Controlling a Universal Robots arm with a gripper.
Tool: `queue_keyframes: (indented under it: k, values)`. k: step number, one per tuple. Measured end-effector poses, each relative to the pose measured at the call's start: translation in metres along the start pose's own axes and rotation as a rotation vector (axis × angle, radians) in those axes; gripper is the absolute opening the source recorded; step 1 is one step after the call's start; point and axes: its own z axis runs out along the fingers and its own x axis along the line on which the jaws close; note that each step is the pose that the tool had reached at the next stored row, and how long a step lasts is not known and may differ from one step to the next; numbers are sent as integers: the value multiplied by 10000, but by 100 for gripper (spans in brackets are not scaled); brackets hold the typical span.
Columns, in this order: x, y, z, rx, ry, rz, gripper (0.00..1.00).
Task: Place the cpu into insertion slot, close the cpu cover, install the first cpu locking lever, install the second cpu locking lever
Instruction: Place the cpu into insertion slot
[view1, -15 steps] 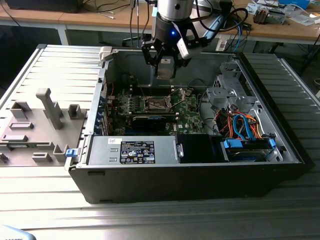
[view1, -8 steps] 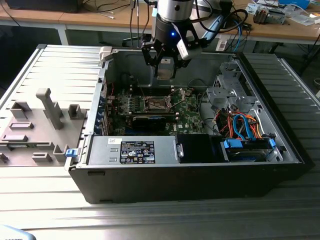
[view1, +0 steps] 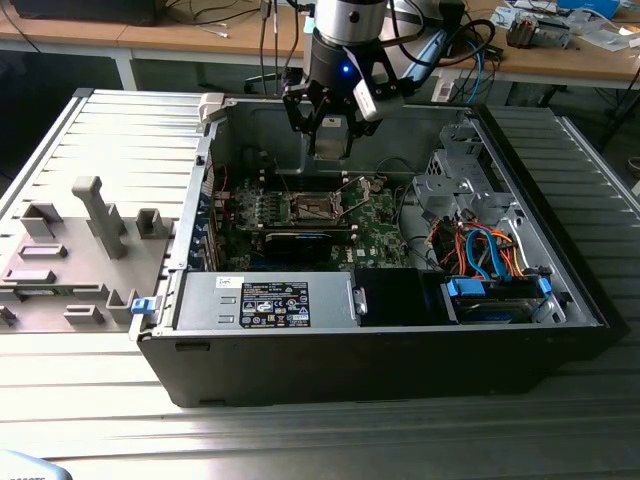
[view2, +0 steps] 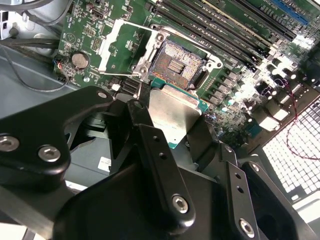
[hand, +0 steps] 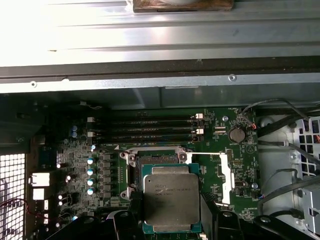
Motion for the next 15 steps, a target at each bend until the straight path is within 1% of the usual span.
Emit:
queue_keyframes:
  k: [9, 15]
  values:
    - [0, -1, 7, 2, -1, 2, 55]
    - [0, -1, 9, 12, -30, 344, 55]
